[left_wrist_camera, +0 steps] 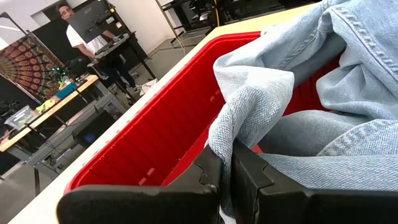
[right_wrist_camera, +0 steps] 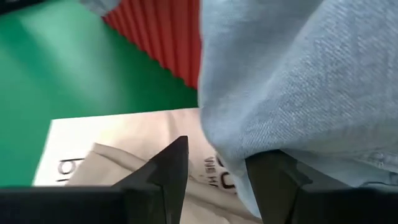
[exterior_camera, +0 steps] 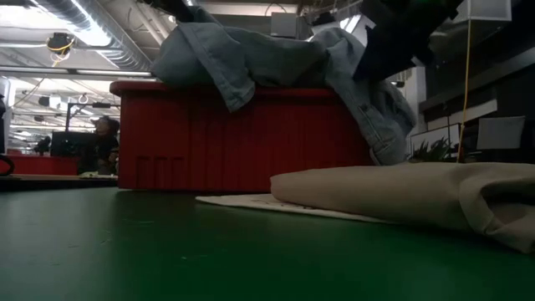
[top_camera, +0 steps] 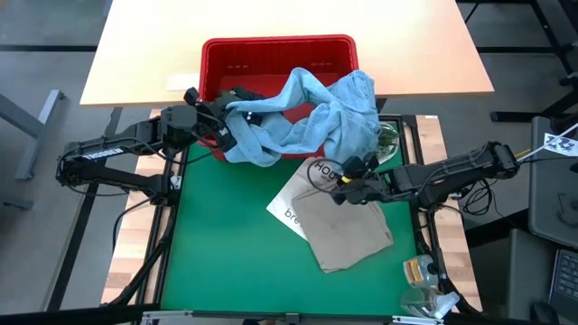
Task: Fold Laundry from Bin
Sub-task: Fold the light blue jeans
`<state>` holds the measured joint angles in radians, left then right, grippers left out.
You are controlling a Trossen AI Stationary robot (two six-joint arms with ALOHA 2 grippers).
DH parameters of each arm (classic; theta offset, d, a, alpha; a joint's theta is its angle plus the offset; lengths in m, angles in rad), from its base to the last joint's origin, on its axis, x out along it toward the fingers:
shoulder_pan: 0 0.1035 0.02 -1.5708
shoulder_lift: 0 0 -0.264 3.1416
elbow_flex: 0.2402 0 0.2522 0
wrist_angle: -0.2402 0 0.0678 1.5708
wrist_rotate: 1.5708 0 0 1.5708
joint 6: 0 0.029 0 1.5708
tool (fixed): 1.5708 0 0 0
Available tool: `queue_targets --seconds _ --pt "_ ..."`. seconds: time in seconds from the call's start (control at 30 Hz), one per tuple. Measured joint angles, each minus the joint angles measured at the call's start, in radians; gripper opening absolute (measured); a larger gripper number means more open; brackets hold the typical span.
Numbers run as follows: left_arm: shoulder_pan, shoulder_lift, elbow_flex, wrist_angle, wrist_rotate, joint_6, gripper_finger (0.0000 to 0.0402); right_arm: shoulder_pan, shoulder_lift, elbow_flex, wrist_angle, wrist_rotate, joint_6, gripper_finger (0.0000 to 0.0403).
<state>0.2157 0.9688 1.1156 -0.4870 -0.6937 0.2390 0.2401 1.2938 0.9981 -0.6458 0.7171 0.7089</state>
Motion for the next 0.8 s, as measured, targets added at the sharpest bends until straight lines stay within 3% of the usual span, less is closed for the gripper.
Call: queue_targets --seconds 0.3,0.43,0.63,0.8 --pt "0.000 0.000 0.000 0.000 0.000 0.000 0.0011 0.000 0.000 0.000 0.031 0.025 -0.011 0.0153" --pt "0.000 0.000 0.000 0.003 0.000 0.000 0.0011 0.000 0.000 0.000 0.029 0.060 -0.011 0.0115" --pt "0.000 0.000 0.000 0.052 -0.036 0.071 0.0037 0.000 -0.020 0.001 0.011 0.138 -0.061 0.0012" --pt "0.000 0.000 0.000 0.112 -0.084 0.091 0.0088 0.000 -0.085 0.047 -0.021 0.166 -0.089 0.0021"
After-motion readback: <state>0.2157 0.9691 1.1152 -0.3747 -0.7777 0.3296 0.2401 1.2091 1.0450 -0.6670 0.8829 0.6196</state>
